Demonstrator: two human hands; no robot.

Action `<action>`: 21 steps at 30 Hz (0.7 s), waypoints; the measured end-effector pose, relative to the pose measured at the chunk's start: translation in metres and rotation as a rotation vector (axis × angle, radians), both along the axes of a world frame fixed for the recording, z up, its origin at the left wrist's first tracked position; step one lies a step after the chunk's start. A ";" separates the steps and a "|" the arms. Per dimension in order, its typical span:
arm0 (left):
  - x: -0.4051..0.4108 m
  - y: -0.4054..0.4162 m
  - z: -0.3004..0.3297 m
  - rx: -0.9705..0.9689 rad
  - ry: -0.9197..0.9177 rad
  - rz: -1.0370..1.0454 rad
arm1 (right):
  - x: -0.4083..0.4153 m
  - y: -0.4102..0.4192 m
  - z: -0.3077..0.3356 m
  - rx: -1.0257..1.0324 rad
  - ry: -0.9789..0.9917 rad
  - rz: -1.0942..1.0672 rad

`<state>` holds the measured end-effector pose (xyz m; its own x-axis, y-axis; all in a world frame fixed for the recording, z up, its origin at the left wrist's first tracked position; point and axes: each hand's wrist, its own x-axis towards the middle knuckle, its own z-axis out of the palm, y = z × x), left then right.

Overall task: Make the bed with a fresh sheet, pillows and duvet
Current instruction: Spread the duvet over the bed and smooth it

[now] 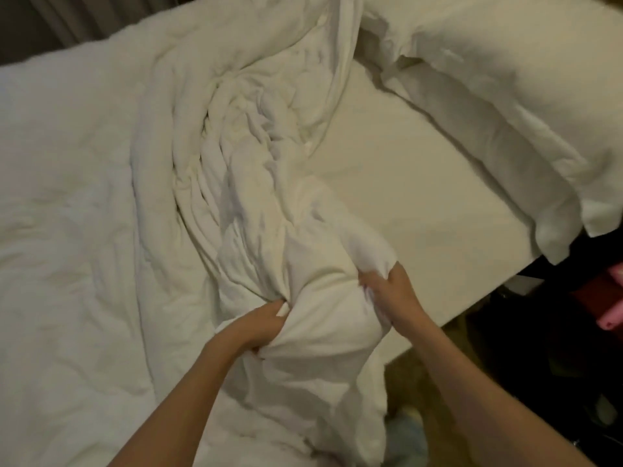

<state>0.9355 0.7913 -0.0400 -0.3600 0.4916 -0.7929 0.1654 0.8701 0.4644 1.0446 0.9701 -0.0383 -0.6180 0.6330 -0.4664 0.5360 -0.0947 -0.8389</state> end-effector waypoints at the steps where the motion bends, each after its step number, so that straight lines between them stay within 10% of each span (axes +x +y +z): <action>1: 0.013 0.017 0.008 0.010 -0.021 0.016 | 0.005 0.023 0.018 0.104 0.015 0.053; 4: 0.055 0.073 0.035 -0.059 0.043 -0.047 | 0.029 0.095 0.077 0.415 0.029 0.207; 11: 0.113 0.219 0.126 0.347 0.998 0.009 | 0.113 0.219 0.187 0.995 0.016 0.512; 21: 0.145 0.382 0.168 0.599 0.938 -0.324 | 0.209 0.314 0.233 1.130 -0.026 0.584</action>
